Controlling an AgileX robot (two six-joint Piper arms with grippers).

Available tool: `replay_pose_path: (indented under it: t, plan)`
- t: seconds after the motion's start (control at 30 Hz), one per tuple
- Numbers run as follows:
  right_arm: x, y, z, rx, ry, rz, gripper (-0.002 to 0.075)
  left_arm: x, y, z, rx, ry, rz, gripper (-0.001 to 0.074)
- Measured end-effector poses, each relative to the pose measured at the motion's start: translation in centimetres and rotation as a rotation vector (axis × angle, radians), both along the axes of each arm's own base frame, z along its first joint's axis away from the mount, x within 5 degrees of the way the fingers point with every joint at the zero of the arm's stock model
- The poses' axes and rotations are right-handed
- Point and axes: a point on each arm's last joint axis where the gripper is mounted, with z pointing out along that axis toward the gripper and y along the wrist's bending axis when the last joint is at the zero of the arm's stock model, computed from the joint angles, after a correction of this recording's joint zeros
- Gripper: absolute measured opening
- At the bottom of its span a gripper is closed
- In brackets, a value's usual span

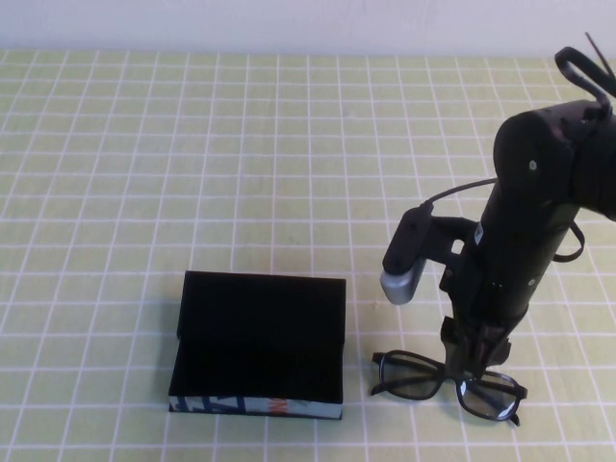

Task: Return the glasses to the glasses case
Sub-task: Pick up the glasses from the table

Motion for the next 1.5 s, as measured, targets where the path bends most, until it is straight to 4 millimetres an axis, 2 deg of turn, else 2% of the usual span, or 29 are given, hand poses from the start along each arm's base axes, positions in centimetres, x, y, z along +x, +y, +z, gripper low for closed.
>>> replay_pose_path:
  t: [0.07, 0.2, 0.6, 0.87, 1.5]
  plan:
    - [0.2, 0.1, -0.6, -0.007, 0.012, 0.04, 0.0358, 0.0, 0.0, 0.0, 0.0, 0.0, 0.0, -0.0004]
    - [0.4, 0.4, -1.6, -0.003, 0.044, 0.073, 0.0379, 0.0, 0.0, 0.0, 0.0, 0.0, 0.0, -0.0004]
    - [1.3, 0.9, -4.6, -0.029, 0.099, 0.077, 0.0384, 0.0, 0.0, 0.0, 0.0, 0.0, 0.0, -0.0004]
    - [1.7, 1.1, -5.2, -0.027, 0.087, 0.073, 0.0383, 0.0, 0.0, 0.0, 0.0, 0.0, 0.0, -0.0004]
    - [1.7, 1.0, -5.2, -0.038, 0.081, 0.08, 0.0203, 0.0, 0.0, 0.0, 0.0, 0.0, 0.0, -0.0004]
